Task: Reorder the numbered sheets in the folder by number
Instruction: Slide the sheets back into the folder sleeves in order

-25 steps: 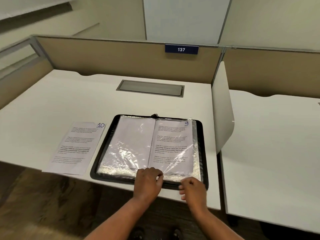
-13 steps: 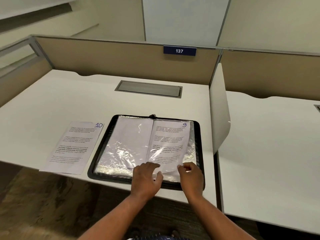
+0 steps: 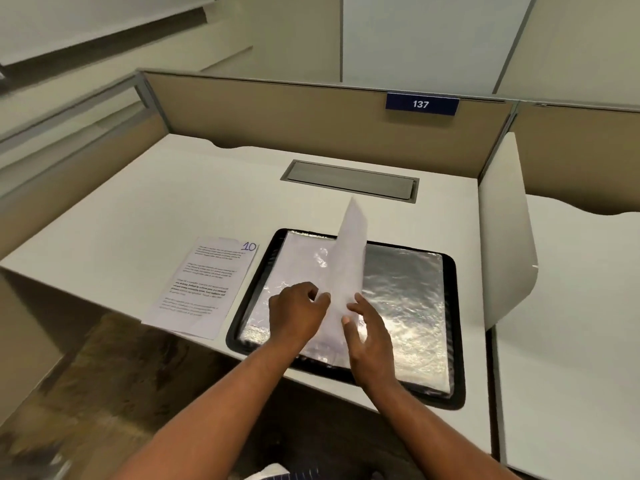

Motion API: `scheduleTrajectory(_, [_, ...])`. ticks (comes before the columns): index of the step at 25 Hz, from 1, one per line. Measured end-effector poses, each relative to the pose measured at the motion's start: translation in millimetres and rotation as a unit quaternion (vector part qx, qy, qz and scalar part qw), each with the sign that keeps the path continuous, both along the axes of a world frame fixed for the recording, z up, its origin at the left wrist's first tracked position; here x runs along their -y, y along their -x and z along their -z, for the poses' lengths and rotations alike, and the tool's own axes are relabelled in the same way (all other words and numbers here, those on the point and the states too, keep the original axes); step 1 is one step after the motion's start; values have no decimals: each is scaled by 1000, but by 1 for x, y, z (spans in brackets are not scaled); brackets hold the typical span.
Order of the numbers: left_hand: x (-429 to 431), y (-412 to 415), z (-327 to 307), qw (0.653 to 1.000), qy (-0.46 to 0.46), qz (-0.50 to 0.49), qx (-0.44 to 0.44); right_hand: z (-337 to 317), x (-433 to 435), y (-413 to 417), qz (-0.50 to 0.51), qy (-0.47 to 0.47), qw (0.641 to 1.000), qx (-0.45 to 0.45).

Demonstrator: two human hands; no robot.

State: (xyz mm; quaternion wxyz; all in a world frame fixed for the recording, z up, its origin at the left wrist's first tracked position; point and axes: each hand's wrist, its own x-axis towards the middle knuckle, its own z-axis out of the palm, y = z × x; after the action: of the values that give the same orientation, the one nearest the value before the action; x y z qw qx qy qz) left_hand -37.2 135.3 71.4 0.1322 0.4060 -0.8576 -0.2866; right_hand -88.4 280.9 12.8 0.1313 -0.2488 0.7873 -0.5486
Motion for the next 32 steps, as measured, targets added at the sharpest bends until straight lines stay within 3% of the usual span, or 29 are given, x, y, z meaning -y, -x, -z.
scheduleTrajectory(5, [49,-41,19,998,-46,-46,18,36,49,16,-27,-164,985,-34])
scheduleTrajectory(10, [107,-66,40,997,-33,-17,61,58,102,4,-65,-260,959,-96])
scheduleTrajectory(15, [153,-74,68,996,9,47,80,82,126,-17,-120,-409,886,-182])
scheduleTrajectory(19, [171,-80,96,990,14,133,52,83,132,-20,-108,-433,872,-200])
scheduleTrajectory(24, [188,-79,123,952,93,277,94,82,140,-21,-97,-454,860,-210])
scheduleTrajectory(32, [188,-88,108,957,71,252,123,72,139,-15,-108,-454,866,-178])
